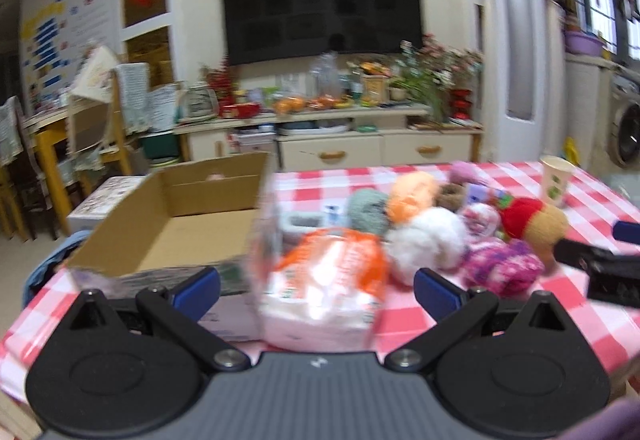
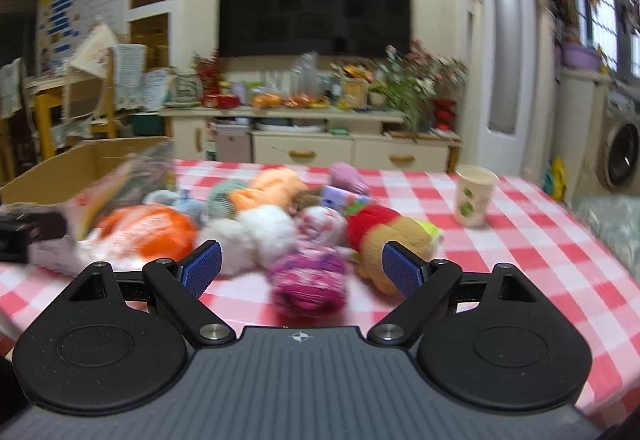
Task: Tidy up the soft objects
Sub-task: 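Close the left gripper on the pink knitted hat and lift it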
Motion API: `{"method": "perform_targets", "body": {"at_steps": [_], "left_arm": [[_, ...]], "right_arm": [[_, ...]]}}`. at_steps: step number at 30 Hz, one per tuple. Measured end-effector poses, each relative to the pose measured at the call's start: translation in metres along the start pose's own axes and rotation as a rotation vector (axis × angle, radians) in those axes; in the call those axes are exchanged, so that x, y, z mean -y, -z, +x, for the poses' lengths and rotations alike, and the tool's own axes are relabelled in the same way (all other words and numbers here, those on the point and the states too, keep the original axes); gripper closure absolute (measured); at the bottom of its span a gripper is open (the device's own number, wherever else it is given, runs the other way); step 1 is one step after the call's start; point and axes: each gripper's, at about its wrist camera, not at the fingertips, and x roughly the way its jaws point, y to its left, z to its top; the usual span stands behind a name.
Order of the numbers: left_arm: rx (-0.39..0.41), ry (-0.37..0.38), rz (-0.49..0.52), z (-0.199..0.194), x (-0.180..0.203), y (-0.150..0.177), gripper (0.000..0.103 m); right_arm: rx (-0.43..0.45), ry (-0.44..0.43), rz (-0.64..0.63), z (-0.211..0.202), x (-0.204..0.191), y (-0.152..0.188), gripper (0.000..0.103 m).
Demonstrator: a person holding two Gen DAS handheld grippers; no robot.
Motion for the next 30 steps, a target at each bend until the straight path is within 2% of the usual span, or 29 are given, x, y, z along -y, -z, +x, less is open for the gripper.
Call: {"method": "perform_targets", "body": {"at_steps": [8,11,21,26,30], "left_arm": [[-0.075,0.145,0.127,0.025,0.061,0.005,0.001],[-0.09,0.189,0.182,0.036,0.082,0.006,0.001],[-0.136,0.296,0.292,0.089,0.135,0.001,0.002],[-0.15,0.338,0.316,0.111,0.144,-0.005,0.006],[-0.164,0.377,0.307,0.124,0.143,-0.009,0.009]], "right_arm": [[-0.02,0.065,0.089,0.003,0.046,0.004,0.0],[-0.04,0.04,0.135,0.009,0.056,0.004,0.0],[-0.082,-0.023,0.142,0.006,0.058,0.0,0.0],[-0.112,-0.076,0.132,0.002,0.054,0.0,0.0],[-0.134,-0.083,0.09,0.004,0.049,-0.001,0.0]]}}
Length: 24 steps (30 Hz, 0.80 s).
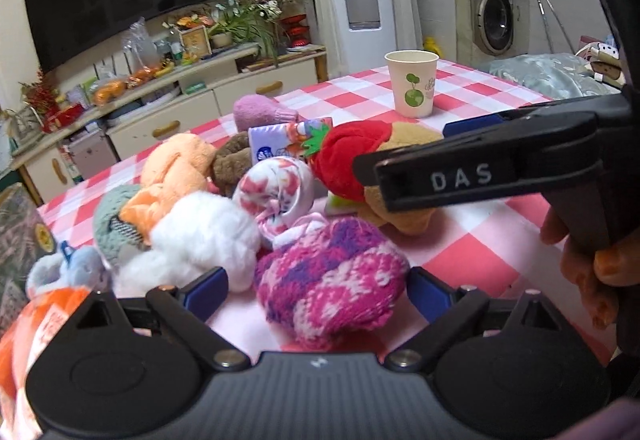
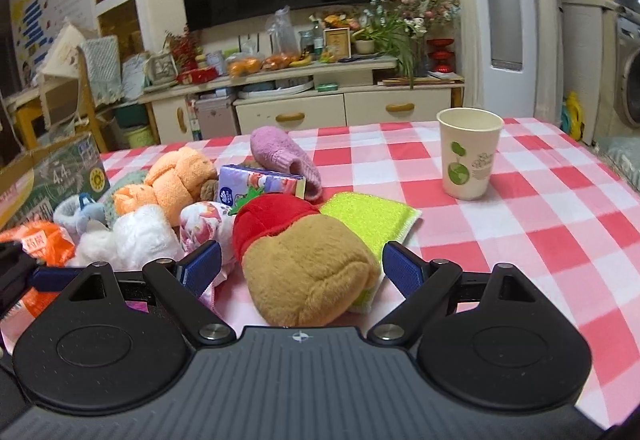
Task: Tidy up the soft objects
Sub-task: 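Close the left gripper on the pink knitted hat and lift it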
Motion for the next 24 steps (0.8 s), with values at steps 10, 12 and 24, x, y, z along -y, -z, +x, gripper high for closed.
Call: {"method": "perform_targets", "body": {"at_steps": [10,12,24], "left_arm": [[-0.07,0.068,-0.034,0.016,-0.001,-0.008,0.024],[-0.072,0.069,-0.026,0.016,-0.001,-0.009,0.028],[-0.089,0.092,-0.126,0.007,-0.027,-0.009,0.046]], "right_arm": [[-0.079,0.013,-0.032,0.028,0.003,-0.012,0.0],[-0.084,0.016,-0.029,0.024,0.002,-0.012,0.0],[-0.101,0.02,0.014,0.071,0.013,-0.031,0.001]]}}
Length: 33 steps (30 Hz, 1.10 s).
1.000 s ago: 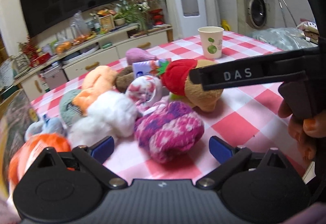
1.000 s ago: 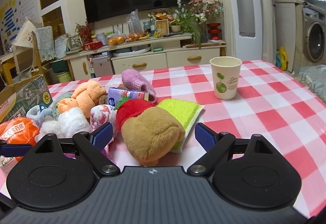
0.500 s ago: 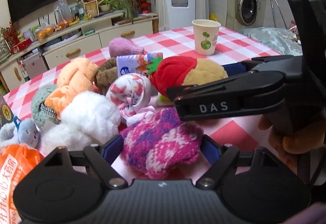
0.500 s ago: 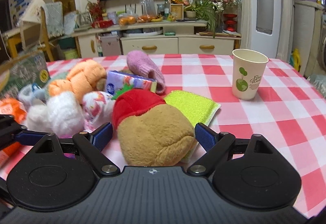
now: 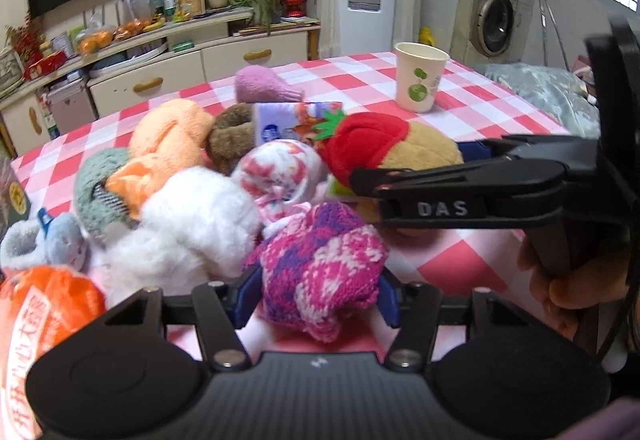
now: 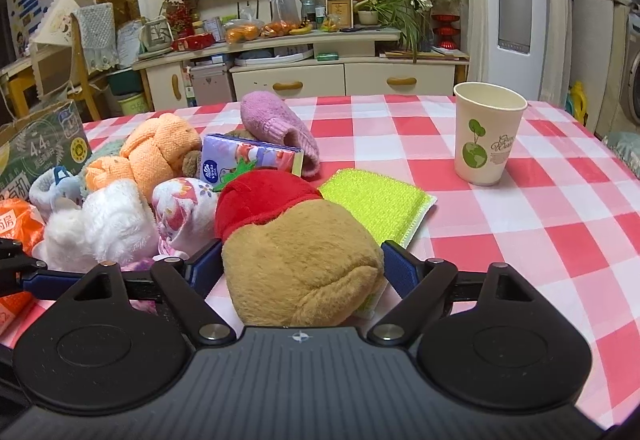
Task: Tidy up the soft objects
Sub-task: 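Close the left gripper on the pink knitted hat and lift it, then carry the pink hat into the cardboard box and open the left gripper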
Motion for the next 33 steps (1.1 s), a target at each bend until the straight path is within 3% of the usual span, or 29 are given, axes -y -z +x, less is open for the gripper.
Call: {"method": "perform_targets", "body": {"at_steps": [10,20,26,33], "left_arm": [[0.081,0.014,-0.085,-0.03,-0.026,-0.007,0.048],[0.193,-0.012,-0.187,-0.065,-0.068,-0.016,0.048],[0.27,-0.06,-0.239,-0.09,-0.099,-0.017,0.048],[0.333,-0.177,-0.327,-0.113,-0.145,-0.01,0.047]], "right_arm": [[0.064,0.025,0.107,-0.014,-0.006,0.0,0.003],[0.109,-0.003,0.205,-0.027,-0.019,-0.015,0.003],[0.118,-0.061,0.205,-0.03,-0.045,-0.029,0.003],[0.131,-0.152,0.156,-0.022,-0.089,-0.049,0.003]]}}
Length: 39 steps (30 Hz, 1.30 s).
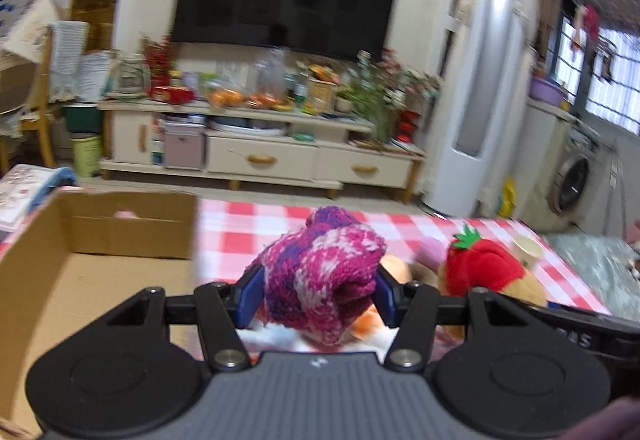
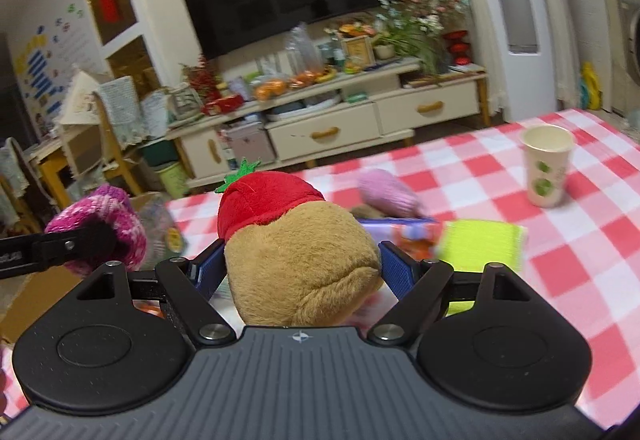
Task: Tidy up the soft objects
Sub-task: 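Carry the pink hat into the cardboard box and open the left gripper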
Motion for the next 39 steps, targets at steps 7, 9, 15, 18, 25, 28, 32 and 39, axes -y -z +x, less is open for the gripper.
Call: {"method": "perform_targets", "body": {"at_steps": [7,9,15,18,25,28,32,39], "left_arm": [[0.016,-0.152,-0.11,-0.005,-0.057,-0.01,0.047],[0.015,-0.194,-0.141,-0.006,-0.072,-0.012,0.047],[0.003,-0.302,-0.227,-0.007,-0.114,-0.013,0.047],[-0.011,-0.348,-0.265,-0.009,-0.13,-0.011,0.046],[-0.034,-0.384,-0.358,-0.015,-0.158,-0.005,0.044],[-0.032,-0.4,-0.369,-0.019,-0.162,-0.004,0.042],[-0.018,-0.407,-0.347,-0.023,-0.158,-0.004,0.035],[-0.002,-0.35,-0.285,-0.016,-0.14,-0.006,0.024]], "right_arm": [[-0.012,-0.155,-0.043,0.03,-0.048,-0.014,0.003],[-0.016,-0.195,-0.064,0.037,-0.062,-0.016,0.003],[-0.042,-0.293,-0.131,0.064,-0.097,-0.018,0.002],[-0.063,-0.325,-0.162,0.075,-0.113,-0.014,0.002],[-0.106,-0.364,-0.241,0.09,-0.138,-0.002,0.001],[-0.128,-0.366,-0.281,0.091,-0.143,0.002,0.0],[-0.131,-0.4,-0.278,0.083,-0.137,0.002,0.0],[-0.07,-0.304,-0.246,0.068,-0.116,0.003,0.0]]}}
